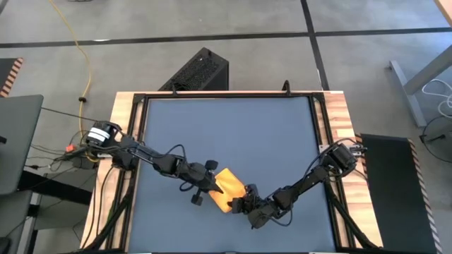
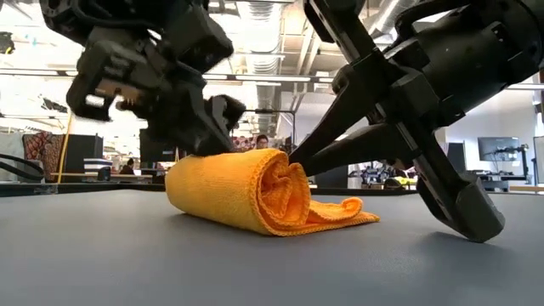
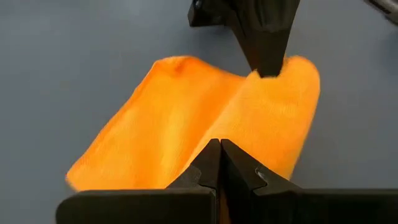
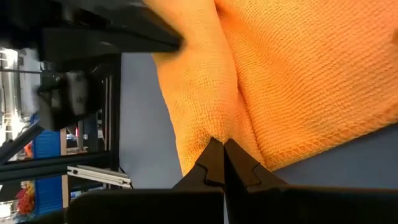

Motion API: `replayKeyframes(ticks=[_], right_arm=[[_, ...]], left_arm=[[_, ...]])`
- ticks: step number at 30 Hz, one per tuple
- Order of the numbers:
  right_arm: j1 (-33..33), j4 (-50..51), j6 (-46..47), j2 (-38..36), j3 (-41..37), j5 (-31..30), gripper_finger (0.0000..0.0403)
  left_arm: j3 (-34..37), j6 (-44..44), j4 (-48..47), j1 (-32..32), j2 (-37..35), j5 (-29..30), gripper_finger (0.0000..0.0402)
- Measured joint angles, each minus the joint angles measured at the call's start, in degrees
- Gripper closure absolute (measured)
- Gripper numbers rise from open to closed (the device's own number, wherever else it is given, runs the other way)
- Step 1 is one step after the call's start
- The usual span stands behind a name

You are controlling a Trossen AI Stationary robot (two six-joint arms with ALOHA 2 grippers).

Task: Roll towel
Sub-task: Roll the yellow towel

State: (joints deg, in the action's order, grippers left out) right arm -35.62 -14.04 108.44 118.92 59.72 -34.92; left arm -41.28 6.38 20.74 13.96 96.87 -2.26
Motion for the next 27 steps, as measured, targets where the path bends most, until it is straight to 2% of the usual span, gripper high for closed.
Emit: replayKeyframes(ticks=[4,10,15,18,24,27], right_arm=[[0.1,0.3,-0.9,0.0,0.0,0.3,0.0389],[0.2,-2.0,-8.0,-0.1,0.0,1.2,0.0334],[0.6,-0.3,-9.7,-1.5,0.0,3.0,0.0314],[0.7,5.1,-13.0,-3.9,-0.1,4.4,0.0312],[0.3,25.1,-15.0,-11.3,-0.5,4.4,0.0311],[0.1,29.0,-18.1,-14.3,-0.5,4.2,0.0311]], left_arm=[[-0.4,-0.5,-0.5,-0.6,2.8,-1.4,0.0401],[-2.8,-0.1,-0.5,-0.8,5.7,-2.1,0.0402],[-4.5,1.5,-1.0,-2.3,6.3,-2.8,0.0402],[-5.2,1.5,-0.7,-3.5,6.4,-3.5,0.0402],[-6.0,0.9,-0.7,-5.6,6.4,-5.5,0.0402],[-6.0,0.6,-0.7,-6.2,6.4,-5.8,0.0402]])
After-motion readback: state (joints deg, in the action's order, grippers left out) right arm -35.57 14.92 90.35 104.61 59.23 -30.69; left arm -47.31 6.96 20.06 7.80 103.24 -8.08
